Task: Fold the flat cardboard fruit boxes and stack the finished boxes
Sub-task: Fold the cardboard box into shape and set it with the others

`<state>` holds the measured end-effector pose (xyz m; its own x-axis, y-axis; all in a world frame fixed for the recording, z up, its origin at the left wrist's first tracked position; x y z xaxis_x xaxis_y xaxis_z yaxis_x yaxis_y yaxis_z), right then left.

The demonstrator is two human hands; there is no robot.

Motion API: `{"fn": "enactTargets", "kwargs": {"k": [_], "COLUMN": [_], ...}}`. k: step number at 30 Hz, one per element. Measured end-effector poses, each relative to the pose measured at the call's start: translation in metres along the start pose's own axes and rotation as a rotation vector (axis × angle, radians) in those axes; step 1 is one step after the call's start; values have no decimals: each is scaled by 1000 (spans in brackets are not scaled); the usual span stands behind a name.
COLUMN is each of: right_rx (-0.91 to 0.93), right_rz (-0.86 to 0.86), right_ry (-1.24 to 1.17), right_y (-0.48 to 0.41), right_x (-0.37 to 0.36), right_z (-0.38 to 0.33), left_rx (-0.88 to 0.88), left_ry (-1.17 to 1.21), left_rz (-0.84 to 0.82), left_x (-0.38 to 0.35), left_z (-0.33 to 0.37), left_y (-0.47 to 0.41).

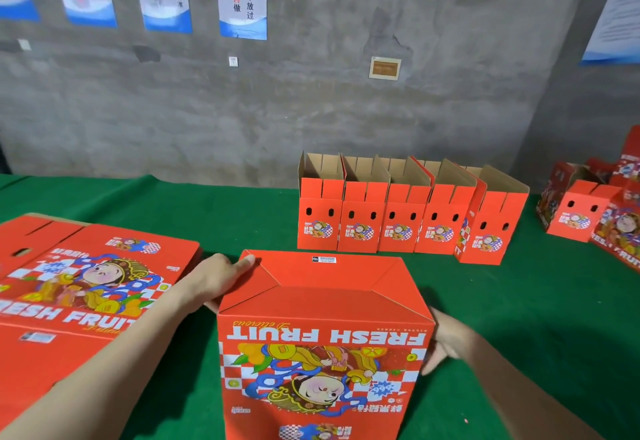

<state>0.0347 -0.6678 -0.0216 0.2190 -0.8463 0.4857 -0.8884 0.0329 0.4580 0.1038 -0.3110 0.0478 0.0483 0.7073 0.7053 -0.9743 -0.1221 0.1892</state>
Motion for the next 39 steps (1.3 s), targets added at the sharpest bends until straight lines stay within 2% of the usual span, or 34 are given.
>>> {"fn": "enactTargets", "kwargs": {"k": [3, 8, 12, 16, 17, 19, 21, 24, 27, 30, 32, 39], "right_rx": [59, 157, 161, 277, 328, 411, 479, 525, 569, 600, 611, 656], "right_rz": [-71, -27, -9, -62, -65, -11, 119, 303, 369, 355, 305, 224], "right_ry": [-94, -234, -356, -598, -704, -896, -918, -807, -585, -315, -160, 341], "right_y": [8, 4, -6, -7, -8, -8, -4, 5, 12, 11, 5, -16], "right_x": [-6, 15, 27, 24, 23, 23, 25, 24, 7, -23, -45, -101], "right_z": [-5, -26, -25, -25, -27, -33, -40, -46, -54, -51, -42, 7], "left_rx": [-134, -237, -294, -278, -264, -211, -87, 86, 145, 44, -28, -174], "left_ry": [-107, 182, 320, 658, 701, 644, 631, 829, 850, 814, 762, 618], "left_rz": [39, 30, 3, -108, -92, 26, 95, -12, -102, -242, -279, -238], "left_x": [10, 26, 22, 5, 2, -1, -10, -37, -57, -75, -82, -79], "left_z": [11, 16, 7, -14, -19, -30, -42, -47, -33, -4, 11, 26], "left_y": [4, 11, 11, 2, -4, -17, -26, -25, -15, -2, 7, 25]}}
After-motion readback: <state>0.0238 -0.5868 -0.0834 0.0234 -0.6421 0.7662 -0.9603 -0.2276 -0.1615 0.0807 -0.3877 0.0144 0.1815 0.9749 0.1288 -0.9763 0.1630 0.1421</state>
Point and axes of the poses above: each hand's wrist, its own y-axis away from the middle knuckle, its own x-axis out of the back of the hand, z = x × y, the point moved 7 cm from there along -y, towards the middle knuckle, and after that the axes turned 4 degrees about x, right-handed, at the moved point
